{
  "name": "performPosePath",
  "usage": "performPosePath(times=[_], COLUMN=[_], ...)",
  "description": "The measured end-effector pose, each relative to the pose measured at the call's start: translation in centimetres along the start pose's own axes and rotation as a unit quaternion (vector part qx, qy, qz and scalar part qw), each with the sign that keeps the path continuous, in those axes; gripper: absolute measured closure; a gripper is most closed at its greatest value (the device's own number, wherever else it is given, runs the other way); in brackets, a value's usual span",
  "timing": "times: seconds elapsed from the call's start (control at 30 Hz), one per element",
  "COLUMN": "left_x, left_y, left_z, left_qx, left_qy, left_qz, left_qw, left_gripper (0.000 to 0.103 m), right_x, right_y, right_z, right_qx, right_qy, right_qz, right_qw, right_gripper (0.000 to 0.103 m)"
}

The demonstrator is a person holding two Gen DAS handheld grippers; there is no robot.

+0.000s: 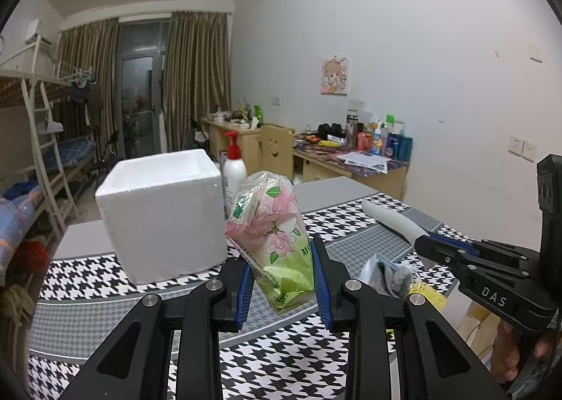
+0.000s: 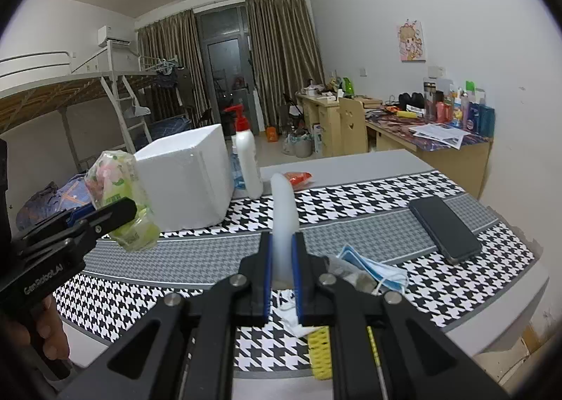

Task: Organize soft objects
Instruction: 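Carry the floral bag with the left gripper over the white foam box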

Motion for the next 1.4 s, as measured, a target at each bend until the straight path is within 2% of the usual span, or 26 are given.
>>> performPosePath(times=[0.67, 1.4], left_x=[-0.2, 0.7], left_y=[-2.3, -3.4], left_z=[3.9, 7.2], left_qx=[-0.006, -0.013], left_qy=[-0.04, -0.08], left_qz=[-0.011, -0.015], left_qw=[0.9991, 0.9966], left_gripper=[0.071, 0.071], right_x=[1.5, 3.3], right_y=[-2.4, -4.8], right_z=[3.4, 6.8], right_qx=[-0.027, -0.053], right_qy=[-0.033, -0.058], right_qz=[-0.009, -0.019], right_qw=[0.999, 0.997], right_gripper=[0.09, 0.09])
Point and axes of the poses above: each gripper's, at about its wrist camera, not at the fingertips, and x roughly the way its jaws point, z to its left, y to its underside, the point moved 9 cm from there along x, roughly the way its jaws point, and after that the axes turned 7 degrees about x, right-handed, at the moved point
